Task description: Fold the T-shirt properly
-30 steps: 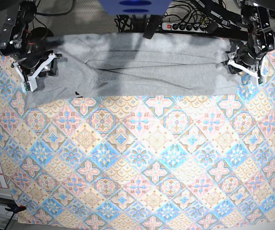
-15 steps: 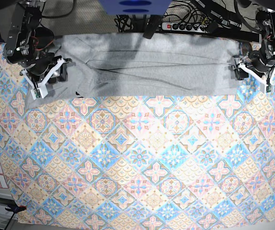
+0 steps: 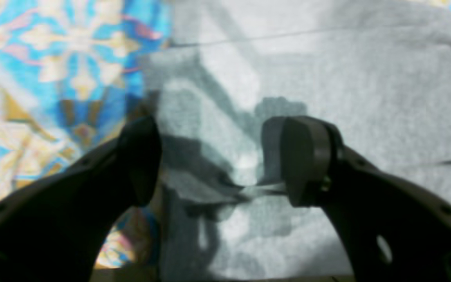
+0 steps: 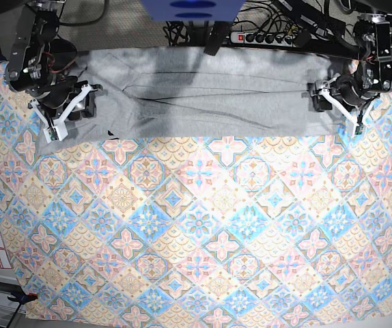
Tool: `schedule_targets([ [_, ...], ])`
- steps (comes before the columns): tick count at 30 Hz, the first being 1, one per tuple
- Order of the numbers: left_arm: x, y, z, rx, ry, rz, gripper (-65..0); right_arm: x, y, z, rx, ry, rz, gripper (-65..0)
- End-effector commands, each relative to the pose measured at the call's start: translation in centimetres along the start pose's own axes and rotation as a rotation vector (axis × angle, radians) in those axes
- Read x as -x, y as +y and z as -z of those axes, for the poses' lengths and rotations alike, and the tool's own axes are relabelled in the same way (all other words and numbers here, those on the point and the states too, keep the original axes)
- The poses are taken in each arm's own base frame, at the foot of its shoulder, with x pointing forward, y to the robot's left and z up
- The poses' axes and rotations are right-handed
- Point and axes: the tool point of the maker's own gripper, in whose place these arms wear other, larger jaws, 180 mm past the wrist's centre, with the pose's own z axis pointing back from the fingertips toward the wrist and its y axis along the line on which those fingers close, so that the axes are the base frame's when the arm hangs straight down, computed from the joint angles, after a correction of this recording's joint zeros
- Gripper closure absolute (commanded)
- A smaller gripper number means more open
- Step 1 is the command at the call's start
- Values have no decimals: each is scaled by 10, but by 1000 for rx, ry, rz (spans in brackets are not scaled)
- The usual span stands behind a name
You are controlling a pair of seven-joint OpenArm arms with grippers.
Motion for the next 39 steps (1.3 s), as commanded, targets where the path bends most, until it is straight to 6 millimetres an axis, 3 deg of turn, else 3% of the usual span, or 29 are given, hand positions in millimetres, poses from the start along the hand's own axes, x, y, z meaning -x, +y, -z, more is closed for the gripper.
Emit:
schedule_targets([
  [1,2,14,-1,-30,9,-5,-485,-11,-2,-5,3,-36,-15,-221],
  [6,22,22,7,-40,63,-46,-485,-11,-3,-5,6,-37,-13,-221],
  [11,30,10,11,-15,74,-66,-461,-12,-3,-5,5,-38,-14,-221],
  [13,35,-3,14,13,91,-45,-377,-12,-2,-5,3,-38,-15,-221],
  [17,39,-25,19,58,105,4,-139,-12,-2,-5,3,-38,-15,-221],
  [20,32,-46,17,116,76,30,-121,-12,-3,-5,5,-38,-14,-221],
  [24,19,-54,12,137,35,61,-56,-12,-3,-5,5,-38,-14,-221],
  [26,9,-42,9,110,6,41,0,-12,-3,-5,5,-38,-14,-221],
  [28,-1,-19,2,57,-32,-7,0,-12,-3,-5,5,-38,-14,-221],
  [39,-69,64,-36,-127,-224,-101,0,-11,-2,-5,2,-36,-16,-221],
])
